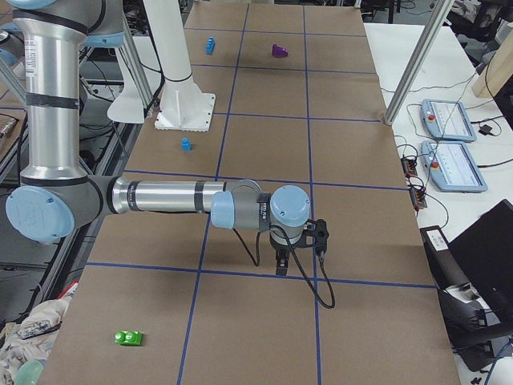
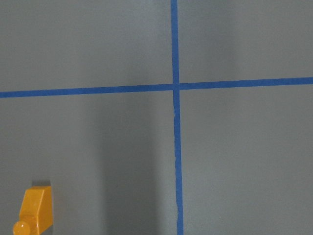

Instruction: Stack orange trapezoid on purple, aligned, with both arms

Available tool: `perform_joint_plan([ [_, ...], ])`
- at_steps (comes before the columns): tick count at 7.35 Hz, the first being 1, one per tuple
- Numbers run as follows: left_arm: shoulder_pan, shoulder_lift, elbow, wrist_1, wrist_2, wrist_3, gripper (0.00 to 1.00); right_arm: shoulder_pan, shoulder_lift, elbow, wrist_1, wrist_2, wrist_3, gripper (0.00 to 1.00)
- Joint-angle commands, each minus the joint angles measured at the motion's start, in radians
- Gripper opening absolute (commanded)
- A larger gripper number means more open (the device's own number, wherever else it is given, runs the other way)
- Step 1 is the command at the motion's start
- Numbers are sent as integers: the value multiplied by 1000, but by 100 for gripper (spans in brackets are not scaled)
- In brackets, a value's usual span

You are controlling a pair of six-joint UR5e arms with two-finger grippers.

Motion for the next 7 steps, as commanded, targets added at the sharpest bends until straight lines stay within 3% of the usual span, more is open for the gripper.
perform_joint_plan([
  [1,0,-8,-13,0,-1,-2,100,0,4,3,0,0,0,100],
  [2,0,-20,-21,0,-3,-11,100,0,5,3,0,0,3,100],
  [3,9,-25,-90,-8,-3,-14,100,0,8,6,2,0,9,100],
  [5,139,-29,-144,-76,-3,-53,100,0,8,42,0,0,15,100],
  [6,181,-40,-170,-86,-26,-108,100,0,8,41,2,-1,15,100],
  [7,228,-60,-152,-89,-50,-290,100,-1,13,49,0,-2,18,100],
])
